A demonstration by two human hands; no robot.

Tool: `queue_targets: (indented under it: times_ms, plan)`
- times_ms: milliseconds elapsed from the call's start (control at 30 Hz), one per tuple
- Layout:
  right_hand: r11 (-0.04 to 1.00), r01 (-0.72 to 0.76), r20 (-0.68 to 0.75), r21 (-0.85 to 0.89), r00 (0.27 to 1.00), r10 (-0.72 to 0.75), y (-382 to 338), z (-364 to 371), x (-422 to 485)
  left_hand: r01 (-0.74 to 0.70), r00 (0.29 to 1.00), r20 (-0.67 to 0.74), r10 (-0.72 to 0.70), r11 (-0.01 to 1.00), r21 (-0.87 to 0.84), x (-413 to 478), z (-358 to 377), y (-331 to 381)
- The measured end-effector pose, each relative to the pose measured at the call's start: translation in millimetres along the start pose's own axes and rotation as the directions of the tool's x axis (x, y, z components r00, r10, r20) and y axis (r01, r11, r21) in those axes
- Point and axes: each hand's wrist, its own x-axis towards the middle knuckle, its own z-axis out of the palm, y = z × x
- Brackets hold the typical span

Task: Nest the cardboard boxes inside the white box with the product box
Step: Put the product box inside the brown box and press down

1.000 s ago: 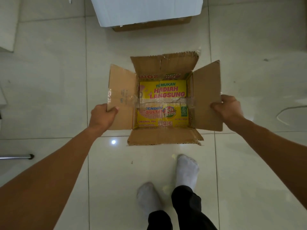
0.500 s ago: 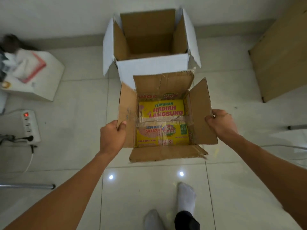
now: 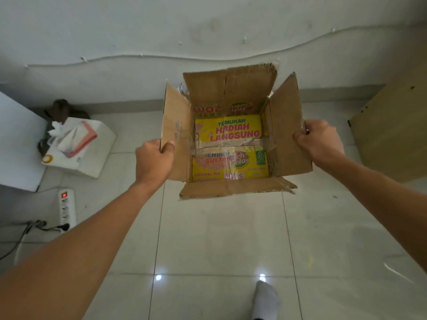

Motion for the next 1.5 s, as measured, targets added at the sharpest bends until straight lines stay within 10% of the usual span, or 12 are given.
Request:
queue_targets:
  times_ms: [700, 1500]
  plan:
    - [0.988, -0.004, -0.065, 0.152, 0.998, 0.014, -75.8, 60.4, 221.0, -0.023, 0.999, -0.035, 0.022, 0.999, -0.04, 231.3, 88.8, -16.3]
    - [0.994, -0.11, 0.16, 0.026, 0.982, 0.105, -8.3, 203.8, 300.4, 0.086, 0.979, 0.167, -0.113, 0.983, 0.159, 259.9, 220.0, -109.7]
